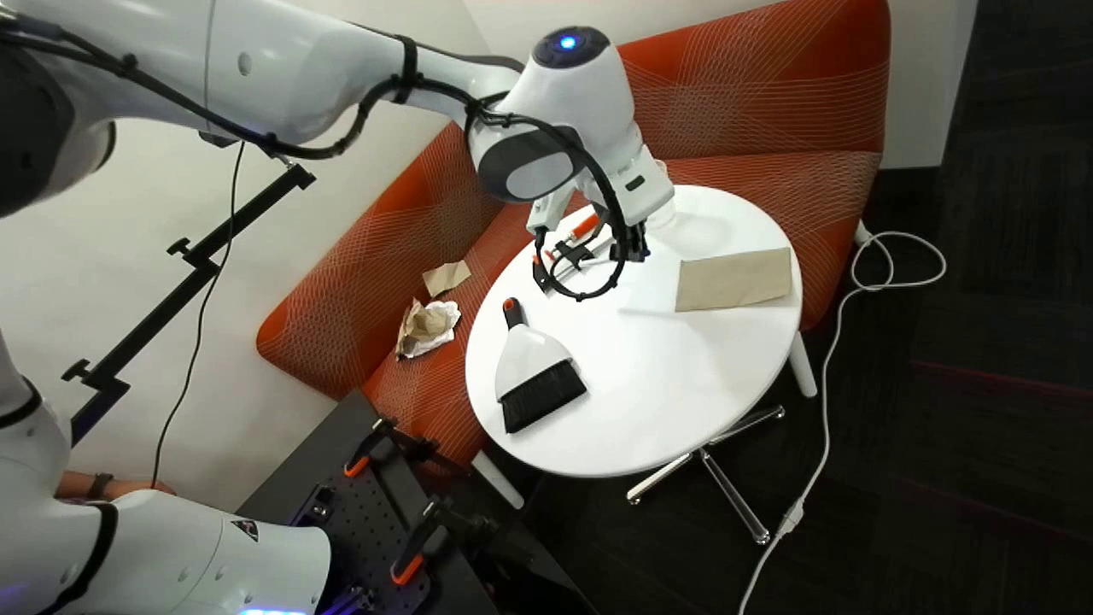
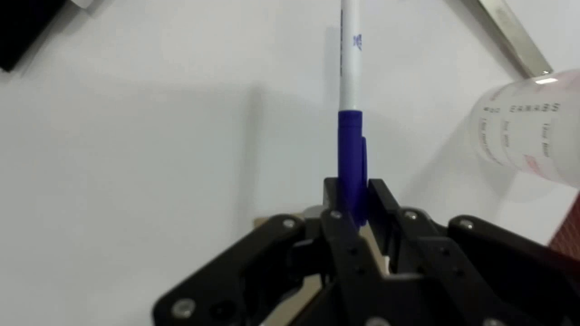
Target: Put the blue pen inside the clear cup
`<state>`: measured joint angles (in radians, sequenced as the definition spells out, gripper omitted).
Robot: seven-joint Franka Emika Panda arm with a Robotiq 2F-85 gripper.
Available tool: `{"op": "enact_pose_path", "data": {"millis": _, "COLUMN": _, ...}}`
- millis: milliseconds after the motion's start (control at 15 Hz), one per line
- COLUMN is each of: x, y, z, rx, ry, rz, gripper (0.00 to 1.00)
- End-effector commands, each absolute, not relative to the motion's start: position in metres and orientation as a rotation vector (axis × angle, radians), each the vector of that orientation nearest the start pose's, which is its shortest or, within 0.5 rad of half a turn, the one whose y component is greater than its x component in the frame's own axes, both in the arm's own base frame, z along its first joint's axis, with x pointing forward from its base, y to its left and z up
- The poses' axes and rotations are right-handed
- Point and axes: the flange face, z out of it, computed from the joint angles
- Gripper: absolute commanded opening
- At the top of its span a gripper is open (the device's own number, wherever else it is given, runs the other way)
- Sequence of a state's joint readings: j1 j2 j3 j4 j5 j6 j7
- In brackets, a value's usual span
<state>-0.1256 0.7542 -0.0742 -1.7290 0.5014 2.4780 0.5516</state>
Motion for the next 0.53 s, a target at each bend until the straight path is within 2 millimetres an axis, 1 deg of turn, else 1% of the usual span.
{"op": "enact_pose_path", "data": {"millis": 0, "x": 0.642, "y": -0.124, "z": 0.203, "rx": -2.438, "ry": 1.528, "rz": -0.134, "gripper": 0.05}}
{"op": "enact_pose_path", "data": {"millis": 133, "x": 0.642, "y": -0.118, "z": 0.228, "rx": -2.424, "ry": 1.517, "rz": -0.271, "gripper": 0.05}}
{"op": "enact_pose_path", "data": {"millis": 267, "x": 0.643, "y": -0.108, "z": 0.251, "rx": -2.416, "ry": 1.487, "rz": -0.406, "gripper": 0.05}}
{"op": "enact_pose_path", "data": {"millis": 467, "x": 0.645, "y": -0.088, "z": 0.273, "rx": -2.442, "ry": 1.377, "rz": -0.621, "gripper": 0.05}}
